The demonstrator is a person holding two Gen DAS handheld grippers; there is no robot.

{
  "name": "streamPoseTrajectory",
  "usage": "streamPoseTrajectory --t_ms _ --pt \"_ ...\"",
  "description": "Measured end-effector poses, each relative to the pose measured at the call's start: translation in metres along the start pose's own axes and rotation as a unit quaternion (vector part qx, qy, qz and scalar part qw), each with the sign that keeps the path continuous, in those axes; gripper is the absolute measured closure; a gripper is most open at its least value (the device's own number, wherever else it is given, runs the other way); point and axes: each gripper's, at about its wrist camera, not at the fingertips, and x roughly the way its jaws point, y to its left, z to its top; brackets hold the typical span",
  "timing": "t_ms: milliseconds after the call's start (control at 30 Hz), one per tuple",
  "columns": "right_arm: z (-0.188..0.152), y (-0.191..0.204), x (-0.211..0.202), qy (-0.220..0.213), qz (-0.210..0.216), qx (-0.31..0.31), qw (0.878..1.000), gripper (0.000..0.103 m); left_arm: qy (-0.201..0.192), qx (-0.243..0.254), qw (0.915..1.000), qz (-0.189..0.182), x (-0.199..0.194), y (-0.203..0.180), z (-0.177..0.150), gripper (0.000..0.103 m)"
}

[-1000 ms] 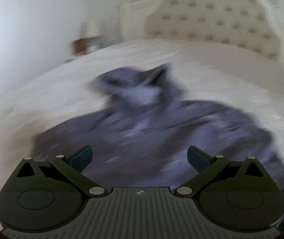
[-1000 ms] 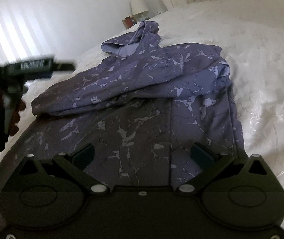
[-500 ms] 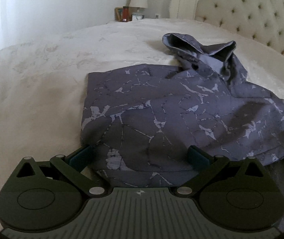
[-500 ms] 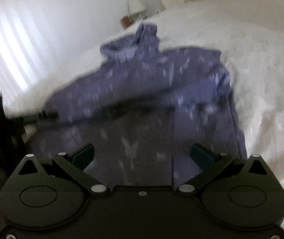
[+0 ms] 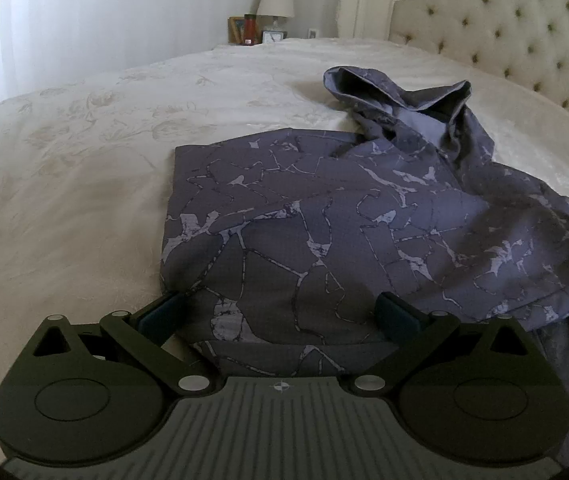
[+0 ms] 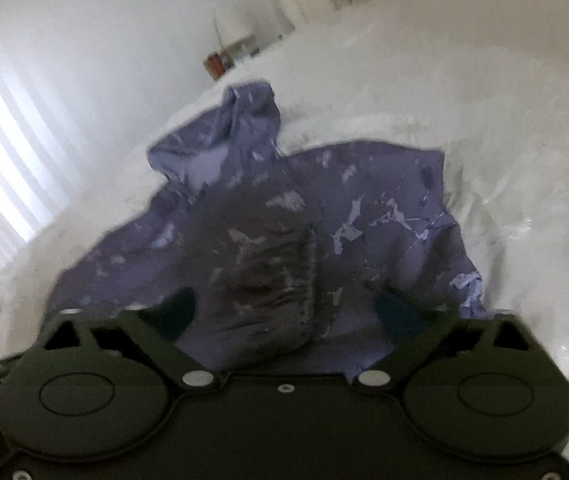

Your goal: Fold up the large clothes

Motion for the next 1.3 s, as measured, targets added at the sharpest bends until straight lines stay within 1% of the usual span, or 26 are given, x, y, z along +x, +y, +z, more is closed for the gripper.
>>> streamPoseTrajectory --t_ms 33,67,100,200,267,333,367,400,467,533,567,600,667,733,867,933,967,1000,1100,1300 --pt "0.0 0.001 0.006 0.011 -0.004 -0.005 1.0 0.046 0.001 0.0 1.0 0.0 0.0 0.0 0.001 0.0" --pt "-0.001 0.003 0.01 0.019 -0.005 -0.011 1.0 0.06 0.002 0.002 1.0 0.0 -0.001 -0.001 0.001 0.0" --pt "0.0 0.005 0.012 0.024 -0.009 -0.018 0.999 0.067 0.002 0.005 1.0 0.001 -0.003 -0.001 0.003 0.0" --pt "0.0 0.015 0.006 0.015 -0.031 -0.066 0.997 0.071 -0.01 0.006 0.9999 -0.006 -0.017 -0.003 0.011 0.0" --pt "0.0 0.014 0.0 0.002 -0.045 -0.079 0.996 0.071 -0.022 0.0 0.9996 -0.016 -0.027 -0.003 0.018 0.0" --pt "0.0 0.006 0.004 0.012 -0.048 -0.069 0.996 0.07 -0.03 0.003 0.9994 -0.014 -0.033 -0.006 0.027 0.0" --pt "-0.001 0.003 0.006 0.017 -0.046 -0.063 0.997 0.07 -0.031 0.007 0.9994 -0.013 -0.033 -0.008 0.032 0.0" --pt "-0.003 0.0 0.007 0.017 -0.042 -0.061 0.997 0.068 -0.029 0.01 0.9994 -0.015 -0.032 -0.011 0.036 0.0" --pt "0.0 0.0 0.006 0.017 -0.036 -0.053 0.998 0.057 -0.028 0.014 0.9992 -0.024 -0.03 -0.015 0.042 0.0" --pt "0.006 0.001 -0.002 0.005 -0.028 -0.045 0.999 0.028 -0.027 0.017 0.9991 -0.029 -0.027 -0.019 0.048 0.0" --pt "0.009 0.003 -0.009 -0.007 -0.026 -0.047 0.999 0.024 -0.026 0.019 0.999 -0.032 -0.024 -0.021 0.051 0.0" --pt "0.013 0.005 -0.014 -0.019 -0.027 -0.052 0.998 0.024 -0.026 0.022 0.9988 -0.035 -0.021 -0.023 0.054 0.0" --pt "0.025 0.01 -0.019 -0.027 -0.023 -0.062 0.997 0.024 -0.027 0.027 0.9986 -0.036 -0.012 -0.029 0.06 0.0" --pt "0.04 0.014 -0.016 -0.021 -0.015 -0.065 0.998 0.024 -0.026 0.029 0.9985 -0.037 0.001 -0.034 0.064 0.0" --pt "0.064 0.021 0.005 -0.01 -0.009 -0.071 0.997 0.024 -0.006 0.019 0.9991 -0.037 0.036 -0.036 0.063 0.0" --pt "0.074 0.028 0.019 -0.011 -0.015 -0.09 0.996 0.024 0.002 0.024 0.9995 -0.022 0.052 -0.036 0.058 0.0" --pt "0.079 0.032 0.025 -0.011 -0.018 -0.098 0.995 0.024 0.005 0.034 0.9994 -0.009 0.06 -0.036 0.053 0.0" --pt "0.084 0.035 0.033 -0.011 -0.018 -0.105 0.994 0.024 0.005 0.042 0.9991 -0.005 0.066 -0.036 0.049 0.0" --pt "0.098 0.046 0.059 -0.008 -0.017 -0.12 0.993 0.024 -0.009 0.034 0.9993 -0.013 0.069 -0.03 0.041 0.0" --pt "0.124 0.074 0.111 -0.016 -0.021 -0.145 0.989 0.024 -0.013 0.032 0.9992 -0.018 0.066 -0.027 0.04 0.0"
